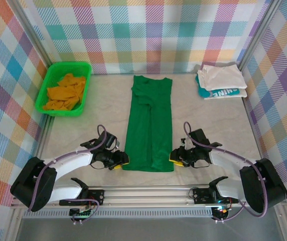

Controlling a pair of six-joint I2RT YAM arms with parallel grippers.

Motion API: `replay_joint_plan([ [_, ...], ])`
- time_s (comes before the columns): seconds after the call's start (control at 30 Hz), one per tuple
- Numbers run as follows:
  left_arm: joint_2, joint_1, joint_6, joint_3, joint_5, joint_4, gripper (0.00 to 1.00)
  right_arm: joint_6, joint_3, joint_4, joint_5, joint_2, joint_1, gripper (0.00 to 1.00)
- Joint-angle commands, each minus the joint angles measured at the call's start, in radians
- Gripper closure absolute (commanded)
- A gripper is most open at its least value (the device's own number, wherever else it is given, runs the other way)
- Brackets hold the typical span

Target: Fold and stack the t-shirts

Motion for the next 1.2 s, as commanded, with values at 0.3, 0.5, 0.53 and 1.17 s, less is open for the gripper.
replay_joint_plan([
  [0.3,0.025,-0.086,-0.057,0.003,-0.004,0.164,0.68,0.062,-0.029,0.101,-0.043,0.030,0.039,0.61],
  [0.5,0.045,-0.109,-0.063,0.053,-0.016,0.161,0.67,0.113,-0.036,0.138,-0.048,0.033,0.076,0.62],
  [0.53,0.049,-0.110,-0.061,0.058,-0.017,0.159,0.67,0.117,-0.036,0.138,-0.043,0.033,0.081,0.62],
  [1.17,0.077,-0.127,-0.091,0.026,-0.037,0.216,0.70,0.146,-0.045,-0.125,0.131,-0.167,0.093,0.61],
])
